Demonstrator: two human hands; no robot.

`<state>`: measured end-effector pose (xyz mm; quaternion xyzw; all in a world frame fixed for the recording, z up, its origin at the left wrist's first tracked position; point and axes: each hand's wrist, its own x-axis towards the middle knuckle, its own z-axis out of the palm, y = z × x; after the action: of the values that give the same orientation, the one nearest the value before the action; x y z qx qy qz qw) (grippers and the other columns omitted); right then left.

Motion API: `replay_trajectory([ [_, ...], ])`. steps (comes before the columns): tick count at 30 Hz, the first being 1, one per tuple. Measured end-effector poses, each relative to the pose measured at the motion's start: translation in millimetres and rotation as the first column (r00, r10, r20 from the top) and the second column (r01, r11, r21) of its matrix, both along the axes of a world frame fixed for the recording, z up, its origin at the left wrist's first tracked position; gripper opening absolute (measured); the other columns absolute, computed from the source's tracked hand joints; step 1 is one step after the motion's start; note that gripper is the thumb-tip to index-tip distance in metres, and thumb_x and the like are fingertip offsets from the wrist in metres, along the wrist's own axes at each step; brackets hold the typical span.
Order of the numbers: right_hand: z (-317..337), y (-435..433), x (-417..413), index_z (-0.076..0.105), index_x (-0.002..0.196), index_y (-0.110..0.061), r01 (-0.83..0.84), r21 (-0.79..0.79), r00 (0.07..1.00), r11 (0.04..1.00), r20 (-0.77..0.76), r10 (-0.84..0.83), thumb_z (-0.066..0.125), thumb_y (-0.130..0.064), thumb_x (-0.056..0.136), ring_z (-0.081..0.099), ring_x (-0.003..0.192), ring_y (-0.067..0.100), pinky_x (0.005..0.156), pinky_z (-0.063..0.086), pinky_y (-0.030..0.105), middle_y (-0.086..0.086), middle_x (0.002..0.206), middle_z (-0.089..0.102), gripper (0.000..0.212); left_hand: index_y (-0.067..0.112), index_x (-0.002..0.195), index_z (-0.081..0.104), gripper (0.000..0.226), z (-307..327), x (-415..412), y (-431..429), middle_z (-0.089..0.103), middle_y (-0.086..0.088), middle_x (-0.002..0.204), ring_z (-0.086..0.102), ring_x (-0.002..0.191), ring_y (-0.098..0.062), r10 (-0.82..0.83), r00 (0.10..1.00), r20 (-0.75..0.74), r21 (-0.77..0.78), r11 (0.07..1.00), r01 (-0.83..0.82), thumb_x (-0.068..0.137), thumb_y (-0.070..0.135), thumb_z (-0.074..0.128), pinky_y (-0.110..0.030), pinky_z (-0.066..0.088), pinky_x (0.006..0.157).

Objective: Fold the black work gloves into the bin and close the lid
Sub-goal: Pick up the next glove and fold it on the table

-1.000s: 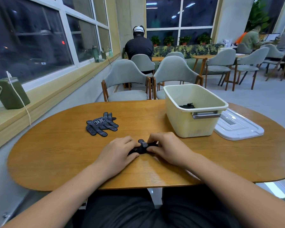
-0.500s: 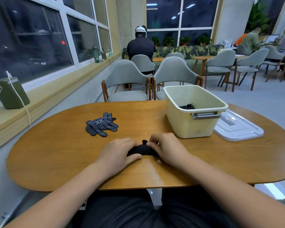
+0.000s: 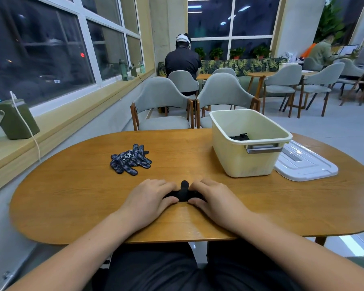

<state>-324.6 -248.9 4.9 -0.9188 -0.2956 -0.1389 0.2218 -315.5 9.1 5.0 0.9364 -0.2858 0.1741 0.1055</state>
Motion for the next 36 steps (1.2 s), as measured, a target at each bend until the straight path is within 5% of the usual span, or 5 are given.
replay_trajectory([
  [5, 14, 0, 14, 0.074, 0.115, -0.029, 0.060, 0.116, 0.975, 0.991, -0.219, -0.034, 0.076, -0.040, 0.100, 0.070, 0.076, 0.009, 0.069, 0.048, 0.014, -0.012, 0.093, 0.076, 0.019, 0.036, 0.130, 0.073, 0.033, -2, 7, 1, 0.060, 0.025, 0.122, 0.062, 0.109, 0.000, 0.039, 0.995, -0.092, -0.179, 0.982, -0.055, 0.102, 0.052, 0.064, -0.028, 0.054, 0.095],
  [9, 22, 4, 32, 0.080, 0.109, -0.030, 0.152, 0.126, 0.937, 0.980, -0.333, -0.103, 0.077, -0.042, 0.099, 0.076, 0.077, 0.014, 0.064, 0.051, 0.012, -0.009, 0.091, 0.078, 0.016, 0.032, 0.138, 0.070, 0.040, 1, 16, -6, 0.057, 0.018, 0.121, 0.063, 0.108, -0.008, 0.070, 0.995, -0.075, -0.109, 0.991, -0.078, 0.105, 0.051, 0.058, -0.033, 0.055, 0.094],
  [18, 4, 17, 39, 0.072, 0.121, -0.027, 0.203, 0.064, 0.974, 0.977, -0.118, -0.195, 0.063, -0.040, 0.107, 0.069, 0.098, 0.023, 0.087, 0.058, 0.045, 0.001, 0.106, 0.076, 0.021, 0.041, 0.151, 0.056, 0.050, -3, 25, -14, 0.062, 0.009, 0.113, 0.063, 0.107, -0.015, 0.092, 0.993, -0.069, -0.137, 0.985, -0.101, 0.103, 0.053, 0.063, -0.034, 0.054, 0.091],
  [32, 15, 13, 39, 0.074, 0.118, -0.023, 0.119, 0.094, 0.985, 0.988, -0.137, -0.105, 0.084, -0.037, 0.092, 0.066, 0.100, 0.013, 0.090, 0.056, 0.034, -0.004, 0.109, 0.074, 0.031, 0.039, 0.132, 0.069, 0.041, -4, 47, -13, 0.065, 0.011, 0.109, 0.063, 0.106, -0.014, 0.078, 0.988, -0.132, -0.144, 0.985, -0.097, 0.095, 0.058, 0.069, -0.041, 0.055, 0.095],
  [36, 24, 16, 45, 0.076, 0.118, -0.025, 0.165, 0.088, 0.962, 0.982, -0.236, -0.141, 0.082, -0.040, 0.094, 0.074, 0.068, 0.014, 0.075, 0.064, 0.035, 0.000, 0.089, 0.076, 0.029, 0.039, 0.128, 0.073, 0.042, -2, 53, -13, 0.064, 0.014, 0.108, 0.063, 0.104, -0.010, 0.062, 0.987, -0.151, -0.160, 0.983, -0.087, 0.093, 0.062, 0.068, -0.038, 0.055, 0.092],
])
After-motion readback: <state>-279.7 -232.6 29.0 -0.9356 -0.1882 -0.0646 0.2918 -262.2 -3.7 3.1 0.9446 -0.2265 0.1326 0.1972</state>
